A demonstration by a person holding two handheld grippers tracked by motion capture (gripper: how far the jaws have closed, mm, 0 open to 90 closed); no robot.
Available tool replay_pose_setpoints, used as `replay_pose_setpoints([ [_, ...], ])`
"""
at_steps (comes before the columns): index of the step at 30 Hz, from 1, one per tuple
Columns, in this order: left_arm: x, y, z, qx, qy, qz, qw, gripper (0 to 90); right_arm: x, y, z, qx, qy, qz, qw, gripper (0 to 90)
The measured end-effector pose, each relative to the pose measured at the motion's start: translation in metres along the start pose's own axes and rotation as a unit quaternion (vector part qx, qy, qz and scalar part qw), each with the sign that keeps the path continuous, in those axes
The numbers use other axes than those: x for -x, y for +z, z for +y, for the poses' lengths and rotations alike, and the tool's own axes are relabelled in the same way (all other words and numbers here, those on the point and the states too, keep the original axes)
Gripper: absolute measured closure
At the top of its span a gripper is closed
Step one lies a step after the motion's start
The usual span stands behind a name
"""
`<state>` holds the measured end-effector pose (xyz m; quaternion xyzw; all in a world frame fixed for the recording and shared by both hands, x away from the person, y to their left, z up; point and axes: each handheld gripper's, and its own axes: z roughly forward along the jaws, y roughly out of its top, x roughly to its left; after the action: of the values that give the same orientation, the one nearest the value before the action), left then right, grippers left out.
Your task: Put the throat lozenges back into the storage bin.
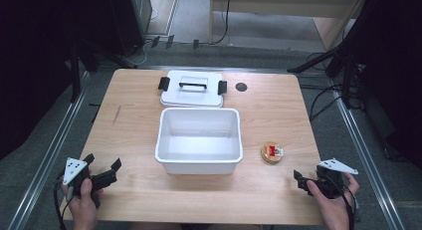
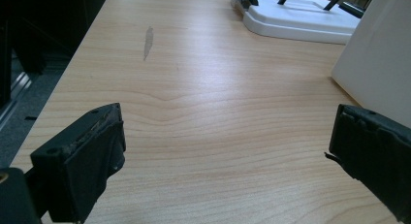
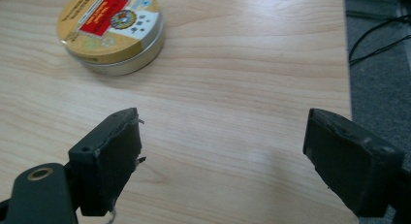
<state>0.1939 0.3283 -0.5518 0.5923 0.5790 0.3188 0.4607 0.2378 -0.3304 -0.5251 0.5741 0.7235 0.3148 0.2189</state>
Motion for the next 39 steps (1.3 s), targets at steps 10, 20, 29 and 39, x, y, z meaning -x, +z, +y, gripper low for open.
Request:
replay_pose_setpoints([
  [10, -0.001, 0.000, 0.000, 0.000, -0.003, -0.001, 1.0000, 0.0, -0.023, 0.010, 0.041, -0.138, -0.068, 0.019, 0.9879, 13.7],
  [20, -0.001, 0.000, 0.000, 0.000, -0.003, -0.003, 1.0000, 0.0, -0.042, 0.027, 0.064, -0.262, -0.090, 0.011, 0.9608, 8.3],
  [29, -0.001, 0.000, 0.000, 0.000, -0.004, -0.002, 1.0000, 0.0, -0.066, 0.047, 0.091, -0.328, -0.092, -0.004, 0.9403, 7.3],
  [39, -0.001, 0.000, 0.000, -0.001, -0.004, -0.004, 1.0000, 0.0, -0.075, 0.070, 0.115, -0.337, -0.043, -0.013, 0.9403, 7.6],
])
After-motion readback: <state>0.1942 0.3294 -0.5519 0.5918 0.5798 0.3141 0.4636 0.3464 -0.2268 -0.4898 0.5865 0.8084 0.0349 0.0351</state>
